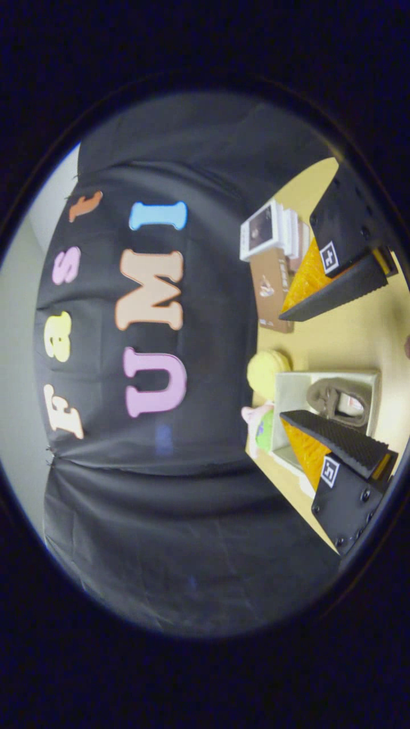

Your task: Open the storage box then place both shoes into the box .Put the left shoe in first, then the right shoe, with the right side of both shoes facing outward in a uniform manner.

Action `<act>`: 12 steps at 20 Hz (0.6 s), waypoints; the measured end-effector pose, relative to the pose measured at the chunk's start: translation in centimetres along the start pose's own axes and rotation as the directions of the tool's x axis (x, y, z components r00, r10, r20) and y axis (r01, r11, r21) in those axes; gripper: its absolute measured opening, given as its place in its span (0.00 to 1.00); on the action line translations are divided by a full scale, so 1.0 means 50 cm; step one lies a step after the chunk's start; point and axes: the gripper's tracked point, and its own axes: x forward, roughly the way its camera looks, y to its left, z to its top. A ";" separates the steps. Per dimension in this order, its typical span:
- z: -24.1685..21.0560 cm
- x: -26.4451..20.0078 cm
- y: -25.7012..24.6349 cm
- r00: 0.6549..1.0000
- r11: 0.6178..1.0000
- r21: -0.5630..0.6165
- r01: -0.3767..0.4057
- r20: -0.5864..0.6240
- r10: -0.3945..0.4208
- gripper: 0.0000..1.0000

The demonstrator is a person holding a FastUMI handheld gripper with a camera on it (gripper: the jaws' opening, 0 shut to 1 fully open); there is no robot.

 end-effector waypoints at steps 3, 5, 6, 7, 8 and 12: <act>0.057 -0.078 -0.099 0.991 0.998 0.010 0.068 0.112 -0.069 0.99; 0.087 -0.124 -0.155 0.979 0.994 0.015 0.106 0.175 -0.107 0.99; 0.095 -0.145 -0.185 0.971 0.991 0.020 0.130 0.201 -0.131 0.99; 0.106 -0.170 -0.211 0.963 0.988 0.031 0.152 0.221 -0.155 0.99; 0.112 -0.189 -0.232 0.955 0.985 0.044 0.169 0.239 -0.174 0.99; 0.142 -0.252 -0.296 0.928 0.975 0.110 0.192 0.302 -0.217 0.99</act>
